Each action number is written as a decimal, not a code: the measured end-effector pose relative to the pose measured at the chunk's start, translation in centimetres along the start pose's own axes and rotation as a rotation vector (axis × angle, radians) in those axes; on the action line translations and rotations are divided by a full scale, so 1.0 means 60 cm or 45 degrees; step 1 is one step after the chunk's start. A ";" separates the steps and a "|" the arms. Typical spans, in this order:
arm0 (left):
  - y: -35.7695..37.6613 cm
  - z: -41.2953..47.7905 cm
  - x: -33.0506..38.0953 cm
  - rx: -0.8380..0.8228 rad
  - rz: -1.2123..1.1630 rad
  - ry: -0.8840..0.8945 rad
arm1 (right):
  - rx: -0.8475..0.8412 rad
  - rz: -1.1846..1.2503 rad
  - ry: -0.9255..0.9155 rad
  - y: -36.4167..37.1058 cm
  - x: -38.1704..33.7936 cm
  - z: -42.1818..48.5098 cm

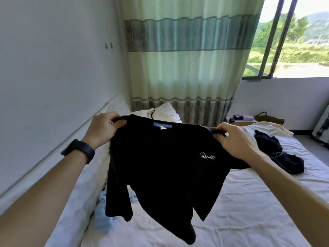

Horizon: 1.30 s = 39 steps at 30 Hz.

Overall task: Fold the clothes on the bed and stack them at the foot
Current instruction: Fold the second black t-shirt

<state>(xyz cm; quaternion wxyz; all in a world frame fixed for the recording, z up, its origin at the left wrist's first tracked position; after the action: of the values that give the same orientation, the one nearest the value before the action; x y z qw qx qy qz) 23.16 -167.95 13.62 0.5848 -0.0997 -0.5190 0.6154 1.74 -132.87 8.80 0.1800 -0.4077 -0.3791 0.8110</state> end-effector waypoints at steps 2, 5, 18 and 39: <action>0.017 0.001 0.016 -0.025 0.014 0.025 | -0.114 -0.175 0.077 -0.019 0.023 0.008; 0.033 0.000 0.046 0.071 -0.025 0.100 | 0.125 -0.031 0.071 -0.067 0.044 0.016; 0.168 -0.093 0.029 0.024 -0.036 -0.044 | 0.306 0.130 0.010 -0.020 0.182 -0.083; 0.208 -0.344 0.020 0.188 0.422 -0.033 | 0.527 0.178 -0.067 0.024 0.272 -0.360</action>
<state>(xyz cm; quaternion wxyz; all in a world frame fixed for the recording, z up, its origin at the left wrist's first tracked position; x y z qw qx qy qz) 30.15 -153.40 -4.32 0.4744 -0.1326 -0.4564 0.7410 9.14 -113.86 -9.08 0.1934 -0.3659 -0.1800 0.8924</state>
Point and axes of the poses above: each hand's wrist, its own z-axis towards the middle knuckle, its own y-axis out of the palm, x = y × z, the point moved 4 cm from there along z, towards the middle knuckle, and after that the axes turned 5 degrees about z, right-handed, at the moved point
